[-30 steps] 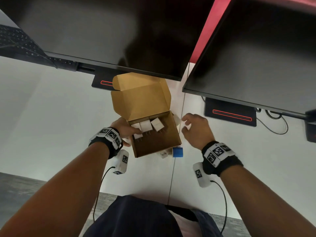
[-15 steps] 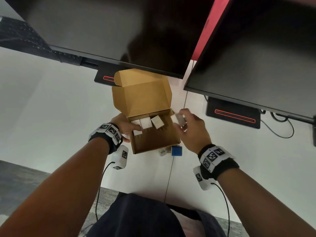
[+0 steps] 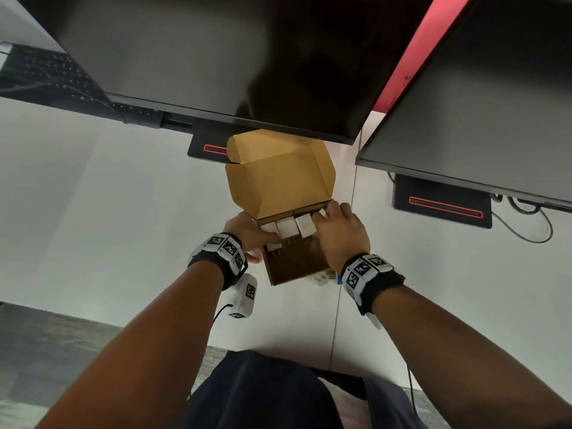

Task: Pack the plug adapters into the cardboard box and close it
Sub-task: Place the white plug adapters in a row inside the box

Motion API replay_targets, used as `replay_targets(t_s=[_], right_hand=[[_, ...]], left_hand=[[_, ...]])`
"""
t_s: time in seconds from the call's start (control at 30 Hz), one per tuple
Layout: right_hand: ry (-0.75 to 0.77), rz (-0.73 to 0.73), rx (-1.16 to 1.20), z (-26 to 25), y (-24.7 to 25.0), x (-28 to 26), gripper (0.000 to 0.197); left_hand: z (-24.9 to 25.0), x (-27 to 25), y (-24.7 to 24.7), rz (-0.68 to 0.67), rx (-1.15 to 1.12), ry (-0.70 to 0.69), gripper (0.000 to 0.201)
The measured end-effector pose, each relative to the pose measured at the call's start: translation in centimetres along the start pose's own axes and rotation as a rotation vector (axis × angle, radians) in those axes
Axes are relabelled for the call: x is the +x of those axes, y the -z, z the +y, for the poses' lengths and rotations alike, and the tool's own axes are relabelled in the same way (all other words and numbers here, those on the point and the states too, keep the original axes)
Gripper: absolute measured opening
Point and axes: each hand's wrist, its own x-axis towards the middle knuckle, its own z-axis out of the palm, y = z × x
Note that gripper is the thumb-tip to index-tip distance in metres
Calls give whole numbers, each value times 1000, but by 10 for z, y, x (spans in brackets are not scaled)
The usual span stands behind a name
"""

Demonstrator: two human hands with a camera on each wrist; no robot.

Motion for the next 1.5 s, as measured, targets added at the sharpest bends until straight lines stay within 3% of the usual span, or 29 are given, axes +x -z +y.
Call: replay_targets(t_s=[0.23, 0.4, 0.53, 0.97, 1.1, 1.23, 1.3, 1.43, 1.5], right_hand=[[-25, -63, -48, 1, 1, -4, 30], [-37, -111, -86, -1, 2, -8, 20], [-48, -89, -93, 1, -3, -8, 26], [30, 11, -99, 9, -6, 4, 16], [106, 143, 159, 27, -6, -2, 24], [-106, 265, 556, 67, -6, -2, 15], [-154, 162, 593, 86, -11, 6, 26], [19, -173, 490, 94, -20, 17, 60], [68, -197, 421, 91, -23, 20, 57]], left_hand=[[2, -1, 0, 15, 35, -23, 49], [3, -5, 2, 24, 59, -45, 40], [3, -6, 1, 33, 54, -53, 39], [2, -4, -2, 48, 45, -33, 42], [1, -1, -4, 47, 46, -17, 45], [-1, 4, -5, 57, 55, -4, 73], [-1, 6, -7, 60, 37, -5, 75], [-6, 10, -7, 61, -41, 14, 66], [-9, 10, -7, 56, -65, 8, 58]])
